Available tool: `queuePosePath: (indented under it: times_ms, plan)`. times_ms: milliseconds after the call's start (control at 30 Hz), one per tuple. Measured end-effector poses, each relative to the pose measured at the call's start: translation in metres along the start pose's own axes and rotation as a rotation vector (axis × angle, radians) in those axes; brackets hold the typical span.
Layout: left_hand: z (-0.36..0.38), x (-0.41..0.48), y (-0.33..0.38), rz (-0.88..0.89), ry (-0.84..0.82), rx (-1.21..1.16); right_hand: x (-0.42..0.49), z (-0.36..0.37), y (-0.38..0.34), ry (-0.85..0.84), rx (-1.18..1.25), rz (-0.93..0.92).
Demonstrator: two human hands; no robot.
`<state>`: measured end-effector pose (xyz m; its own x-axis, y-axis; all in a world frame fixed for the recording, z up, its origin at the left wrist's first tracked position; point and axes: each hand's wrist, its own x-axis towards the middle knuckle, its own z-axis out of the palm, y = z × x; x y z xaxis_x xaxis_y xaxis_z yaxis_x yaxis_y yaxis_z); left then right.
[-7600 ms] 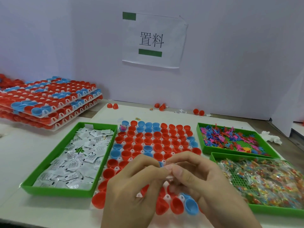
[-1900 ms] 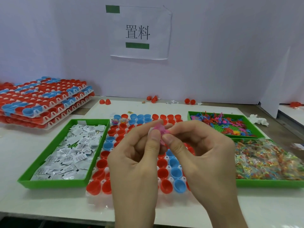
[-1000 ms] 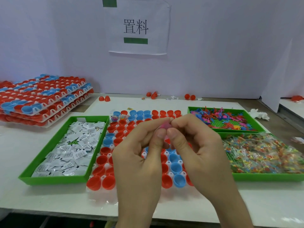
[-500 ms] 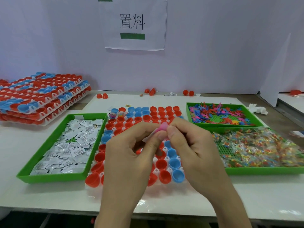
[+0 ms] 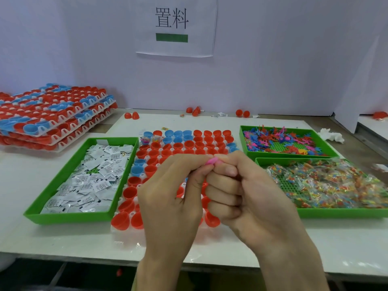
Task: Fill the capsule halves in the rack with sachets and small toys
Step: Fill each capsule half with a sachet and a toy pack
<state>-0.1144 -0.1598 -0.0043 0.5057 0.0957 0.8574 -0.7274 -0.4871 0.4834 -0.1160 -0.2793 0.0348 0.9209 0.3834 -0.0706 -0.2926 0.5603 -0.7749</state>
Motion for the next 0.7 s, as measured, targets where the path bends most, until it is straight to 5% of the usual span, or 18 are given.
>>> queuePosePath:
  times_ms: [167,267,367,700]
  plan:
    - [-0.005,0.005,0.001,0.002,-0.072,-0.047,-0.001,-0.006,-0.003,-0.060,-0.044,0.022]
    - [-0.017,0.008,-0.005,-0.200,-0.240,-0.183,-0.003,-0.015,-0.002,0.086,-0.649,-0.205]
    - [-0.029,0.010,-0.010,-0.401,-0.306,-0.322,-0.005,-0.021,-0.003,0.021,-1.018,-0.365]
    - [-0.026,0.011,0.001,-0.489,-0.253,-0.491,-0.006,-0.015,-0.003,0.014,-0.839,-0.513]
